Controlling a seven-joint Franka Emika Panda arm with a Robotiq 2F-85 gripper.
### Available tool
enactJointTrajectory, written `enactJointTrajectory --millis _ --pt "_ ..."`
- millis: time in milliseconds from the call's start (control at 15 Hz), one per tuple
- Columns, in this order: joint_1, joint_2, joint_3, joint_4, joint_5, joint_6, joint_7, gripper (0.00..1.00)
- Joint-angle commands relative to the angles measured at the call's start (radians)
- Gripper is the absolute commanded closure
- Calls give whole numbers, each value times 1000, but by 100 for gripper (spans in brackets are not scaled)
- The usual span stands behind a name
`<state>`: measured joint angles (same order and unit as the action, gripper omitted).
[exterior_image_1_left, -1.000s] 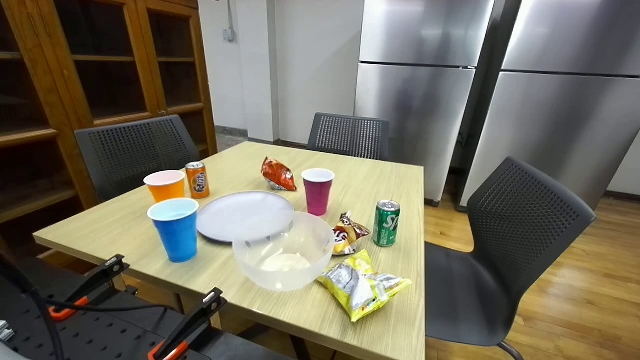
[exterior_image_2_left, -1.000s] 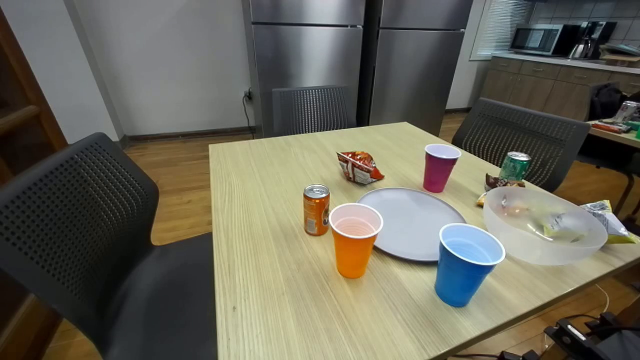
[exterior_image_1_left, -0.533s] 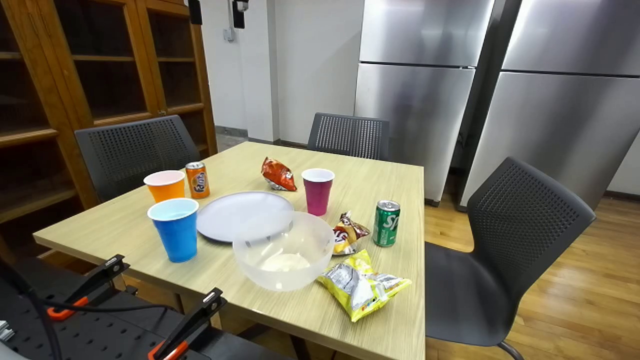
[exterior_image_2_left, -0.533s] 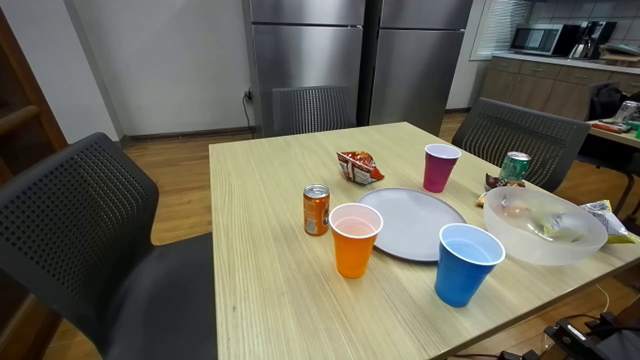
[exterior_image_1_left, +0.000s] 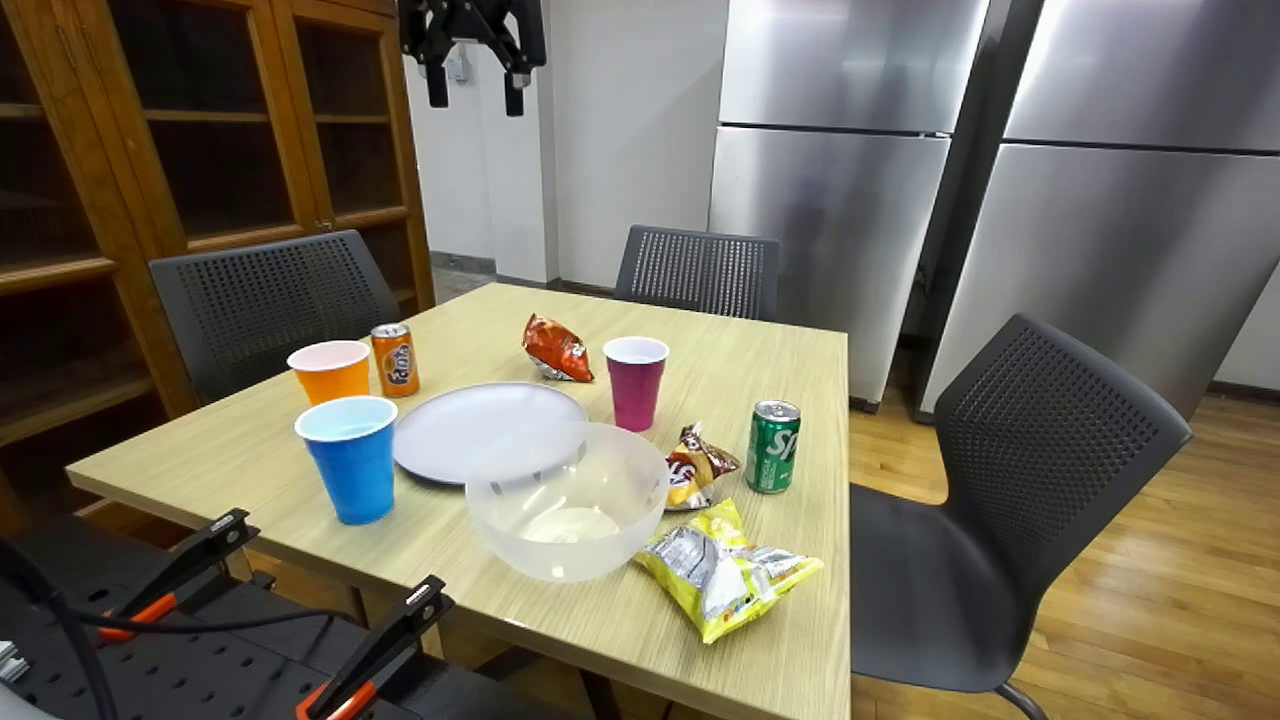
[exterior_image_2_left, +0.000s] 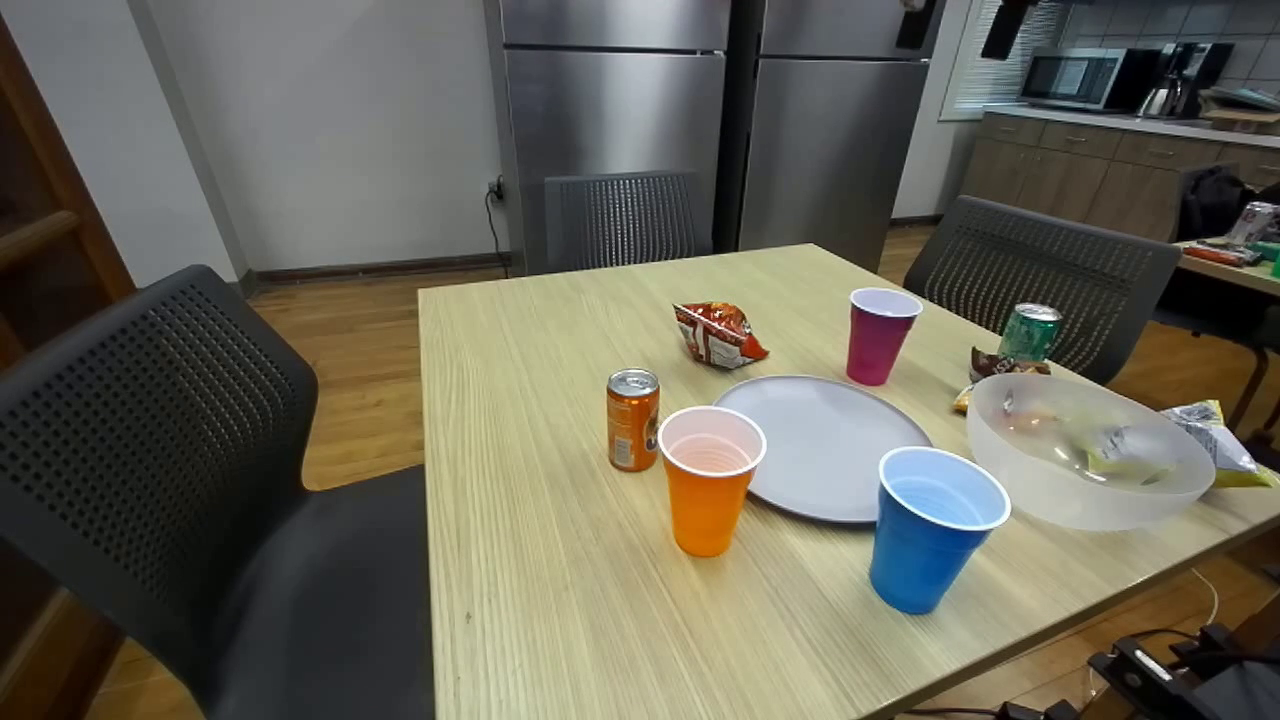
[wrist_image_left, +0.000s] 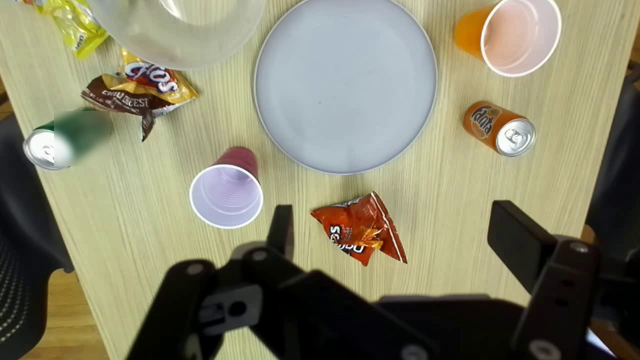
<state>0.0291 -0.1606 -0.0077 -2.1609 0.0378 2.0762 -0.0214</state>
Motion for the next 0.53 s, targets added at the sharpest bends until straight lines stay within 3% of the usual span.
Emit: enactJointTrajectory --millis 0,400,467 --pt "-1 91 16 66 -5 45 32 0" --pt "1 212 20 152 -25 82 111 0" --pt "-4 168 14 96 -1 84 50 0"
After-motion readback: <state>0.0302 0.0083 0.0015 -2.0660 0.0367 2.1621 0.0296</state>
